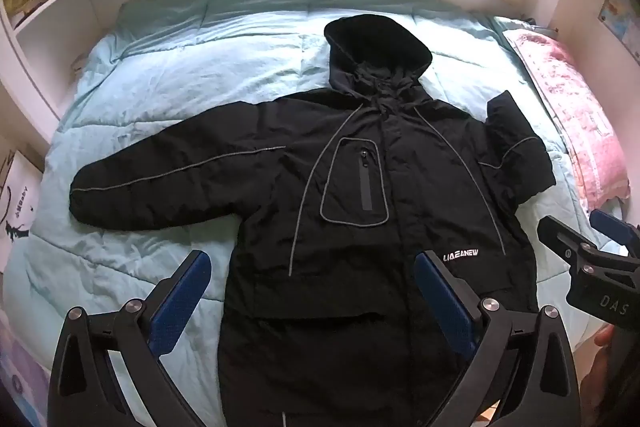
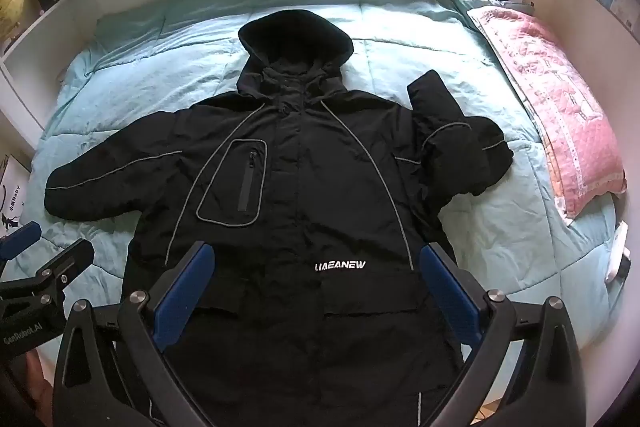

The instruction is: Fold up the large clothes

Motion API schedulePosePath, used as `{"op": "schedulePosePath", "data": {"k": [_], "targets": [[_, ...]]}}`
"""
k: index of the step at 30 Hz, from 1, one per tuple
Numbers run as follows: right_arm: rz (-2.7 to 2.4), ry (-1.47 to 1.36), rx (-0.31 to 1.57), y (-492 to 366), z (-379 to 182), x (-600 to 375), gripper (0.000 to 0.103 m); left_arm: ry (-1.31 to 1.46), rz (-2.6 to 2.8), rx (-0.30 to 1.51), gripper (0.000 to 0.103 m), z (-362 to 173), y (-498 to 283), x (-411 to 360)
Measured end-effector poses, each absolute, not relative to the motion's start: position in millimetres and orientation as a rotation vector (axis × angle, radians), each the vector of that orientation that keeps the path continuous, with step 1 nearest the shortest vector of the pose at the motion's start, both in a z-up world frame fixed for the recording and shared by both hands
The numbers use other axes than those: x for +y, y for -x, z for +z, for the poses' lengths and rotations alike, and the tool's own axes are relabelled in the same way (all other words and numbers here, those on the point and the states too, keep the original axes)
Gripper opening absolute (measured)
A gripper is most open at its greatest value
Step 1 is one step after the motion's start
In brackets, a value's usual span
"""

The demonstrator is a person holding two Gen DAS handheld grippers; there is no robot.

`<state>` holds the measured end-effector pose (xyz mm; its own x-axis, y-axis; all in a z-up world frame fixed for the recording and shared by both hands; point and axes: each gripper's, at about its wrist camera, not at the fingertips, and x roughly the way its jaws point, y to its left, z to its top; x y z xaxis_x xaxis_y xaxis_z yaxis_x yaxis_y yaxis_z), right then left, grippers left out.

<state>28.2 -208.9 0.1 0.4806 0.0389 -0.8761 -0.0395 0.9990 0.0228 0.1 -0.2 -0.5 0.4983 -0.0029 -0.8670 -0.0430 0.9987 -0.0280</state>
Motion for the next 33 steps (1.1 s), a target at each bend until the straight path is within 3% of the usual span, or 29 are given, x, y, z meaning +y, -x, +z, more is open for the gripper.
{"op": "schedulePosePath", "data": {"k": [24, 33], "targets": [[0.042, 0.016, 1.106, -23.4, -11.9, -207.4, 0.103, 0.119, 0.006, 1.062, 0.101, -11.7, -1.9, 16.2], [0.077, 0.035, 1.133, -35.8, -21.8, -193.9, 0.103, 0.363, 0.081, 1.078, 0.101, -29.7, -8.1, 87.7]]}}
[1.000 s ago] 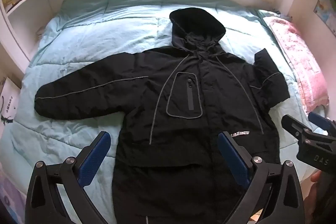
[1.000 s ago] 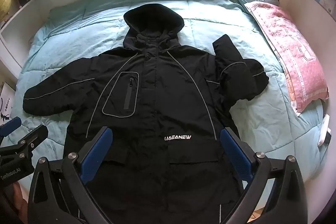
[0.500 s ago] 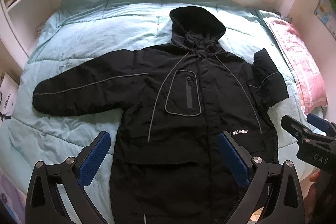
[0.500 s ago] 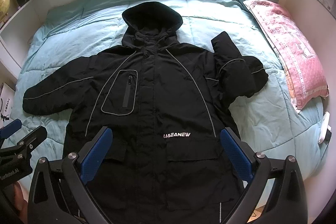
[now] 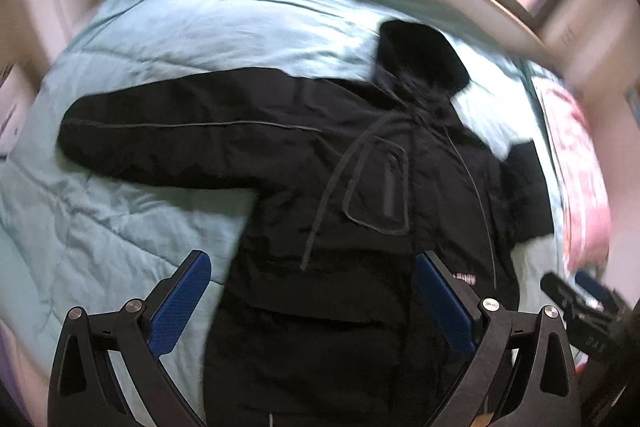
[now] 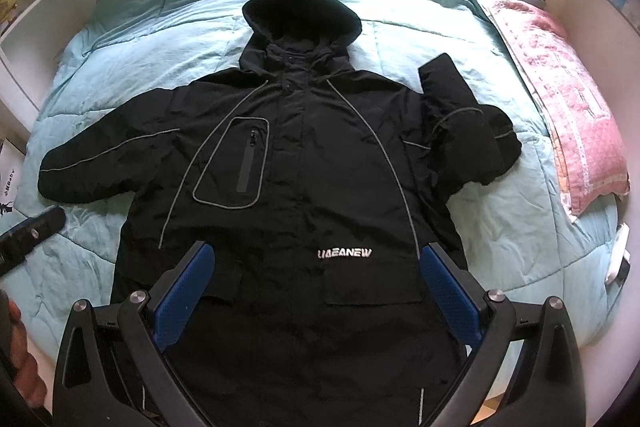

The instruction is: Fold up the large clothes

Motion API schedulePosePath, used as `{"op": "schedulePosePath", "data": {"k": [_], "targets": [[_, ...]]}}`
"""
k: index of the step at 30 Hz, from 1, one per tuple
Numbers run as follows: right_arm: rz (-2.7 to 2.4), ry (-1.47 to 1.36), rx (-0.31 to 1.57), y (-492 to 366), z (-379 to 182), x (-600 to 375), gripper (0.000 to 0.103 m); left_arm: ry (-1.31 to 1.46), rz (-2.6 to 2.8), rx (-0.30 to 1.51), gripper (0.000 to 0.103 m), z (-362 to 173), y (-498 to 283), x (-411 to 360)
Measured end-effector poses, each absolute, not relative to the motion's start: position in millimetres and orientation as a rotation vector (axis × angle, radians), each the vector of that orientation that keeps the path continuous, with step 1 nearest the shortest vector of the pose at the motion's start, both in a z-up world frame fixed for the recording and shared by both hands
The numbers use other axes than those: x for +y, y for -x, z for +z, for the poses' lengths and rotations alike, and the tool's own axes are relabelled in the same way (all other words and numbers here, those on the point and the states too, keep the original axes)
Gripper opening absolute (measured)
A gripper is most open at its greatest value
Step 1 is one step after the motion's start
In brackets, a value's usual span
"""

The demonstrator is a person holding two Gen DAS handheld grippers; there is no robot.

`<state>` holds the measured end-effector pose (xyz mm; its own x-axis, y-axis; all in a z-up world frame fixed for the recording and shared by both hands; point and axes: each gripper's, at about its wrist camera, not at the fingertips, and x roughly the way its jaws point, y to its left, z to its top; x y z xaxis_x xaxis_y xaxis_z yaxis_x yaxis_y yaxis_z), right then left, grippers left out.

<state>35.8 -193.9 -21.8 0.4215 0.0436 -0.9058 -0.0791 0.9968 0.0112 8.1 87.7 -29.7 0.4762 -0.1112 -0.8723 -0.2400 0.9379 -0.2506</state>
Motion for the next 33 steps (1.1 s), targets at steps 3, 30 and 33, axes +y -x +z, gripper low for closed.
{"op": "schedulePosePath", "data": {"k": [3, 30, 33], "targets": [[0.095, 0.056, 1.125, -42.9, -20.2, -182.6, 0.103, 0.435, 0.138, 1.037, 0.101, -30.2, -8.6, 121.2], [0.23, 0.324, 1.268, -122.2, -88.3, -68.1, 0.103, 0.88, 0.714, 0.918, 0.101, -182.7, -51.2, 465.0], [0.23, 0.329, 1.286, -131.3, -95.5, -61.5, 0.103, 0.899, 0.751, 0.92, 0.101, -196.7, -53.7, 476.2]]}}
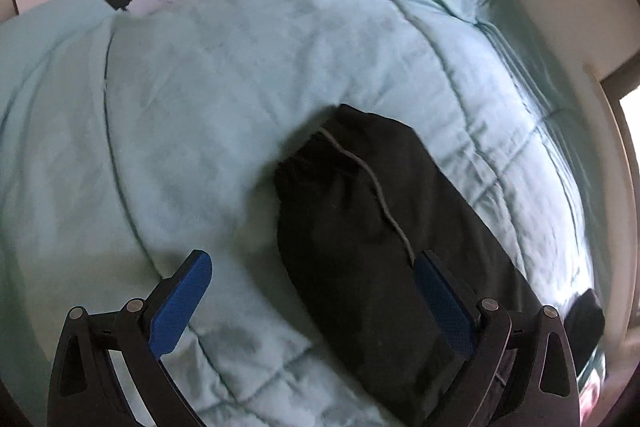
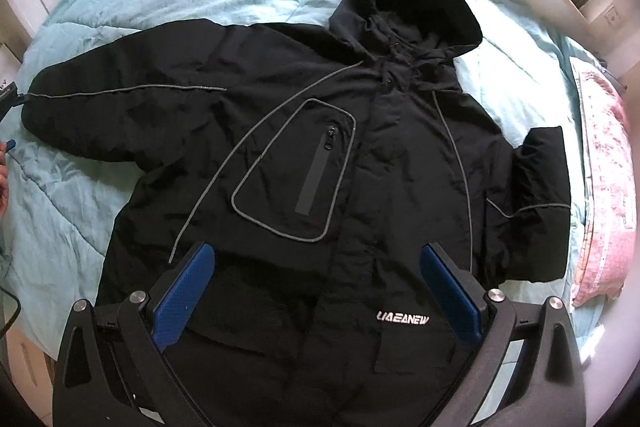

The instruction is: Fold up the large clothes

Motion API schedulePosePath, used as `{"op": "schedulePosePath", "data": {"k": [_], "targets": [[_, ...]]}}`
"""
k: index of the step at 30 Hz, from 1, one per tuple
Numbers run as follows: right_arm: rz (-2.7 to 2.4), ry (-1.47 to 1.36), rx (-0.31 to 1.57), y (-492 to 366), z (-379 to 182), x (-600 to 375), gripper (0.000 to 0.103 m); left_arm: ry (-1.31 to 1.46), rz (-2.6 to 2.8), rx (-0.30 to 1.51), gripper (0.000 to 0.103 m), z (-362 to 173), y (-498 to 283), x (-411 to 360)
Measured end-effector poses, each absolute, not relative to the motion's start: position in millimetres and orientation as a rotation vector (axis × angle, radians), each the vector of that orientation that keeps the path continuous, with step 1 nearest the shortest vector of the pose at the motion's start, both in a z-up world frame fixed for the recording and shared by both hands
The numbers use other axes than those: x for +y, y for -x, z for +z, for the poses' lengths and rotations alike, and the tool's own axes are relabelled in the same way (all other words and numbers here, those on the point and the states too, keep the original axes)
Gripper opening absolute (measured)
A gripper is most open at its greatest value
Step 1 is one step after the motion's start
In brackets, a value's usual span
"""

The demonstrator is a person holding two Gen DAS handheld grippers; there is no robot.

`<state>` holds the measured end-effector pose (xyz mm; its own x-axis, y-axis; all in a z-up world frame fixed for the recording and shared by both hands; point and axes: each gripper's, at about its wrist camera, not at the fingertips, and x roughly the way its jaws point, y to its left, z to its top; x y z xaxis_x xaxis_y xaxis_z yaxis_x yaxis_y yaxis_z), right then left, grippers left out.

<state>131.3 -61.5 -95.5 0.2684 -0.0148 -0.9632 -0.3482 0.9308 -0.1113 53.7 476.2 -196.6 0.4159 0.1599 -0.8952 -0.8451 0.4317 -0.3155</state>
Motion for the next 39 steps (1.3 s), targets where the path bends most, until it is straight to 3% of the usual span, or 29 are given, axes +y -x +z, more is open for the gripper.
{"op": "schedulePosePath", "data": {"k": [2, 5, 6, 10, 15, 23, 28, 33, 34, 39], "targets": [[0.232, 0.322, 1.3, -138.5, -100.3, -58.8, 0.103, 0.902, 0.75, 0.931, 0.098, -205.3, -58.3, 481.8], [0.238, 0.334, 1.315, -145.9, -106.0, -52.9, 0.103, 0.889, 0.737, 0.95, 0.065, -216.1, -65.4, 485.8], [0.247, 0.344, 1.318, -147.7, -108.1, -51.0, 0.103, 0.894, 0.713, 0.938, 0.046, -217.5, -67.6, 485.6], [0.262, 0.372, 1.33, -152.8, -114.6, -46.6, 0.103, 0.782, 0.724, 0.914, 0.026, -202.6, -74.6, 470.7], [0.267, 0.372, 1.334, -158.6, -119.5, -47.3, 0.103, 0.652, 0.675, 0.861, 0.016, -164.1, -74.2, 435.5], [0.291, 0.342, 1.337, -158.8, -123.7, -53.2, 0.103, 0.417, 0.383, 0.771, 0.015, -79.7, -98.3, 317.7], [0.297, 0.313, 1.319, -153.6, -121.0, -61.9, 0.103, 0.296, 0.126, 0.78, 0.015, -61.0, -133.7, 216.5], [0.261, 0.253, 1.308, -154.7, -116.9, -85.3, 0.103, 0.265, -0.14, 0.873, 0.015, -83.2, -168.0, 123.2], [0.25, 0.242, 1.305, -156.3, -116.3, -90.1, 0.103, 0.268, -0.188, 0.901, 0.008, -93.5, -171.3, 109.0], [0.165, 0.17, 1.325, -172.2, -127.6, -124.4, 0.103, 0.207, -0.27, 1.145, 0.008, -183.4, -204.2, 61.7]]}}
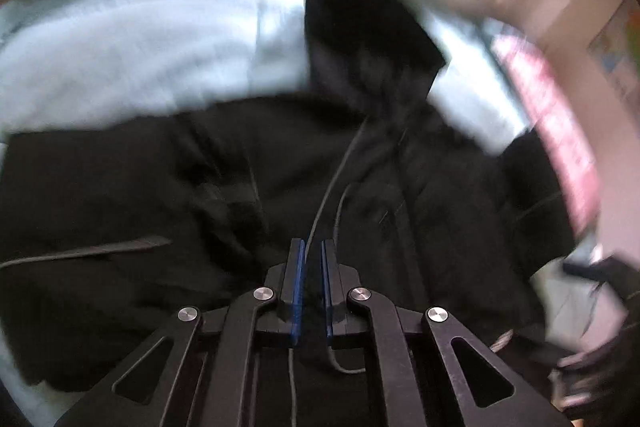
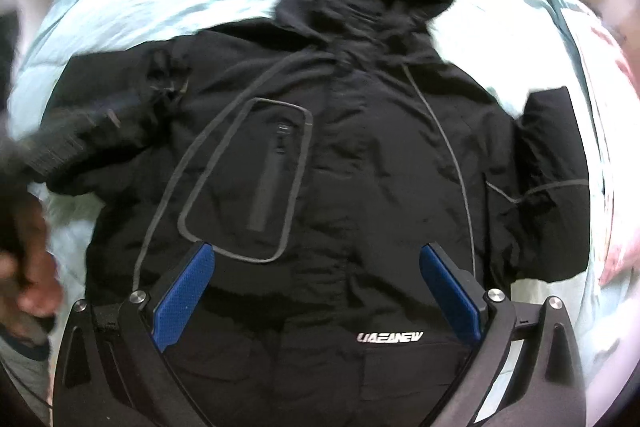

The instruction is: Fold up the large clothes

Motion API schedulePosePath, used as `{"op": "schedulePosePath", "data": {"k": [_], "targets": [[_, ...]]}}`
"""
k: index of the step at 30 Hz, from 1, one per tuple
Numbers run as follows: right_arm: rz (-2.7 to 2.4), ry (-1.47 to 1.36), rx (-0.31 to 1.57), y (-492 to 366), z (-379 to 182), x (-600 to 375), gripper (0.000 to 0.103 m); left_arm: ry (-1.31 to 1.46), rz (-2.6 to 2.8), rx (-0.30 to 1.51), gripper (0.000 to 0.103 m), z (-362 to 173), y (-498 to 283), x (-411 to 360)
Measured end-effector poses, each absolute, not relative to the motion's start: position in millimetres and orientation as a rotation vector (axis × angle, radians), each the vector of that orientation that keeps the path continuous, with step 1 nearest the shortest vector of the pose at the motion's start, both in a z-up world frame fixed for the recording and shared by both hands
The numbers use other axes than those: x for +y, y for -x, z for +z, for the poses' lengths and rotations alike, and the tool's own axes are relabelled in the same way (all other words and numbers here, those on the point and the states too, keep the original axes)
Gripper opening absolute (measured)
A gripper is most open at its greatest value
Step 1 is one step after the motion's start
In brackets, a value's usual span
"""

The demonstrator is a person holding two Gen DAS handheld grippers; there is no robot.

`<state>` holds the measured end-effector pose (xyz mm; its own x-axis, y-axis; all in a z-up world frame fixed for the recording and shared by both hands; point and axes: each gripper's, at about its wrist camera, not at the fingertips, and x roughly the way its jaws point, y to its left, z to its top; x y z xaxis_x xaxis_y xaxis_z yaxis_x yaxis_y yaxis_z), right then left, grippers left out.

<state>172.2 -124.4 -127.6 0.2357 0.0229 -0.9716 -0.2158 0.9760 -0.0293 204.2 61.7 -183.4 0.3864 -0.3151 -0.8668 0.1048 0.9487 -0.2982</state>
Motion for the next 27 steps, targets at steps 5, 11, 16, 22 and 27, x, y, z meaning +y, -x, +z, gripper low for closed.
{"op": "schedulePosePath", "data": {"k": [5, 11, 16, 22, 27], "targets": [[0.141, 0.136, 1.339, -184.5, -144.0, -144.8, 0.103, 0.266, -0.287, 1.202, 0.009, -202.6, -198.7, 61.1], [0.368, 0.039, 1.257, -216.8, -146.6, -105.5, 0.103, 0.315, -0.171, 1.131, 0.048, -162.4, -182.3, 115.3], [0.576, -0.044, 1.249, -250.4, -149.5, -23.9, 0.103, 0.372, -0.06, 1.072, 0.055, -139.7, -167.6, 165.7], [0.645, -0.081, 1.348, -287.5, -182.6, 49.7, 0.097, 0.431, 0.035, 1.062, 0.055, -142.3, -155.7, 200.3], [0.631, -0.164, 1.469, -297.8, -221.5, 56.6, 0.083, 0.417, 0.083, 1.052, 0.055, -144.0, -155.1, 207.1]]}}
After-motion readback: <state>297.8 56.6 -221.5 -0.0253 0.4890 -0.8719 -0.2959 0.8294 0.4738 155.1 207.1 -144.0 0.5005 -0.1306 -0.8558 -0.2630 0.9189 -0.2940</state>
